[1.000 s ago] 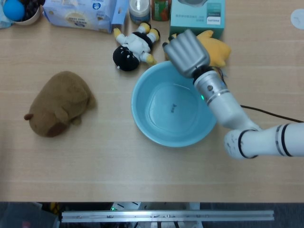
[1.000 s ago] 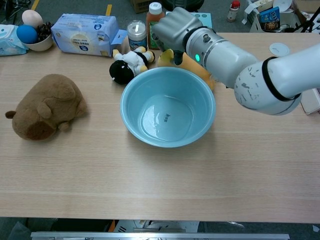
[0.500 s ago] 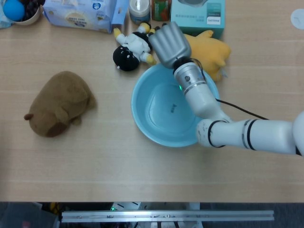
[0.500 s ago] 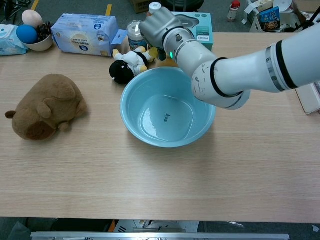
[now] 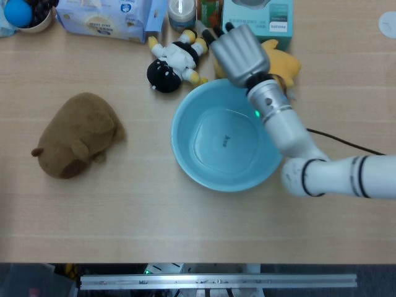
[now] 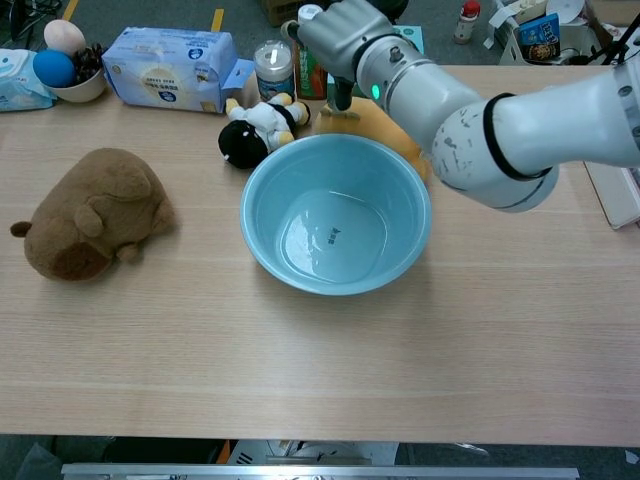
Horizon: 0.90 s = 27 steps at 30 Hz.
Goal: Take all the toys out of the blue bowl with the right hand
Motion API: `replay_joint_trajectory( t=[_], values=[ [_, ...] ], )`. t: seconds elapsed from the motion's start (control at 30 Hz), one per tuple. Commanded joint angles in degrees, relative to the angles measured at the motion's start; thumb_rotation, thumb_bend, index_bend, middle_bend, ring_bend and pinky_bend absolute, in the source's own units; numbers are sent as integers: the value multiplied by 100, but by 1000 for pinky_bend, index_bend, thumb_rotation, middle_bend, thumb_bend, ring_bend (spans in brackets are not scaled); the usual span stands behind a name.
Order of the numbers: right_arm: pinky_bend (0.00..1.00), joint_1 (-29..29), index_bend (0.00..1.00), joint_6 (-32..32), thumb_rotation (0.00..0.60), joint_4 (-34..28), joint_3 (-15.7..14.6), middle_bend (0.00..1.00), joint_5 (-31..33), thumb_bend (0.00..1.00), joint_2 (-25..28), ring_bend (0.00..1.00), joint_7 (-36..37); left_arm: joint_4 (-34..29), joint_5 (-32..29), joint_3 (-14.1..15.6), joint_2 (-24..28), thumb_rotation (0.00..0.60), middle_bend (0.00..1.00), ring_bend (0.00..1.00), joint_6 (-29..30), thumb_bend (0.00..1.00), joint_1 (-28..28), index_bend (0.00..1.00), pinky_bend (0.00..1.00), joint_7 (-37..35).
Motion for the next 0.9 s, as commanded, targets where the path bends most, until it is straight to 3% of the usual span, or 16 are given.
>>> replay_joint_trajectory(
  t=[0.03,0.23,0.37,0.63,0.9],
  values=[
    [554,-633,148,663,600,-1213,-232,322,-417,224,987,314,346,17,30,-27,-20,600,86,54,30,422,-16,98,127,-9],
    [575,-1474,258,1420,600,-2373,-716,356,-1102,226,2002,342,775,61,67,-118,-99,600,88,54,129,423,-54,103,127,42],
    [575,-2190,268,1971,600,-2825,-1098,359,-1635,225,2589,343,1244,112,58,-172,-161,600,89,54,165,423,-81,104,128,108],
    [575,-3666,297,3119,600,-3029,-1776,365,-2806,225,3227,343,2217,301,15,-364,-471,600,89,54,370,422,-132,104,127,415],
    [575,-4896,302,3926,600,-2857,-2184,367,-3620,226,3466,343,2907,346,50,-487,-689,600,91,54,630,423,-122,104,127,593]
  ],
)
